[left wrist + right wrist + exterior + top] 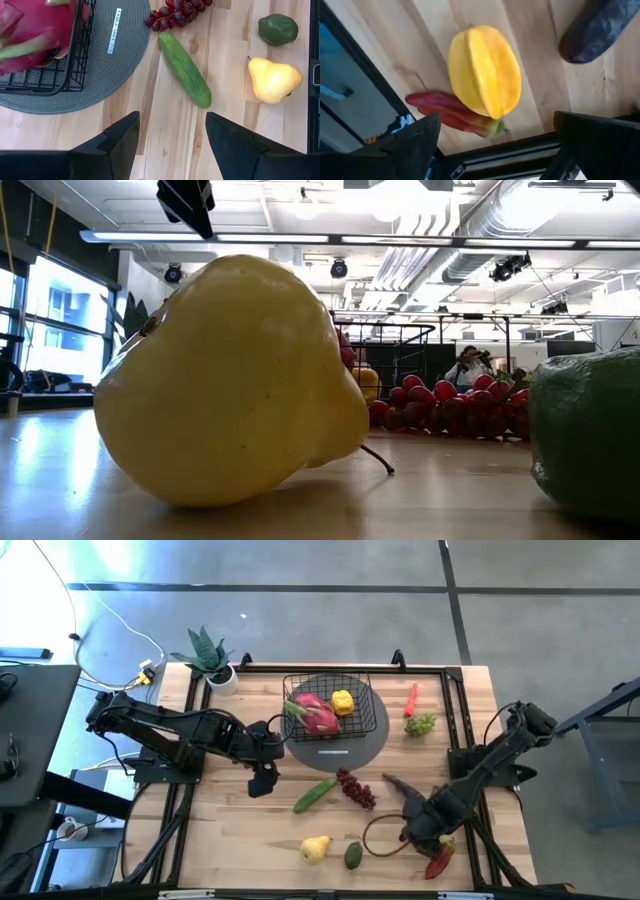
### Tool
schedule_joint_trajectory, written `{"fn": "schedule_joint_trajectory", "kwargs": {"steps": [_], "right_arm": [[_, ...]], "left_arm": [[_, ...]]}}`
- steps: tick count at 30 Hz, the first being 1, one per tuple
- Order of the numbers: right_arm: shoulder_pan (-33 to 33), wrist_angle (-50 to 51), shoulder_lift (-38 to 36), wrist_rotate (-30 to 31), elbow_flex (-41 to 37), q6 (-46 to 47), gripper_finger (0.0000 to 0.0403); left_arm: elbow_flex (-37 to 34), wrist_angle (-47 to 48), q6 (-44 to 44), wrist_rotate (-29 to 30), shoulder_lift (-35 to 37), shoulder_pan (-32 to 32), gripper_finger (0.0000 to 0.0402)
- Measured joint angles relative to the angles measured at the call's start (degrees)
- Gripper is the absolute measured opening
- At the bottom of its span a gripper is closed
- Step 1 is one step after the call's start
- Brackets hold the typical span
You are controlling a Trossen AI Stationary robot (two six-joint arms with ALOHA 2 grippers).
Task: Build produce basket
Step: Put the starfruit into the wire basket
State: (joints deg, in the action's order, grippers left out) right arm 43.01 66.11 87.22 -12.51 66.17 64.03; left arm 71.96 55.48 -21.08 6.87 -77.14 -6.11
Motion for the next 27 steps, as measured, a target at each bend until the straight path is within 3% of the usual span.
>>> {"fn": "schedule_joint_trajectory", "kwargs": {"steps": [7, 14, 21, 27], "right_arm": [[6.0, -2.54, 0.0, 5.52, 0.0, 0.41, 0.0369], [7.91, -3.2, 0.04, 11.55, -0.44, 0.19, 0.0369], [7.91, -11.6, 0.13, 11.09, -6.32, 3.08, 0.0359], [7.89, -12.55, 0.15, 10.45, -10.46, 5.66, 0.0333]], "left_arm": [[0.0, -0.03, -2.41, 0.0, 0.0, 0.0, 0.0216], [0.0, -0.04, -2.97, 1.31, 0.0, 0.0, 0.0216], [0.0, -0.07, -2.97, 1.36, -0.02, 0.0, 0.0216], [0.0, -0.07, -2.97, 1.49, -0.02, 0.0, 0.0216]]}}
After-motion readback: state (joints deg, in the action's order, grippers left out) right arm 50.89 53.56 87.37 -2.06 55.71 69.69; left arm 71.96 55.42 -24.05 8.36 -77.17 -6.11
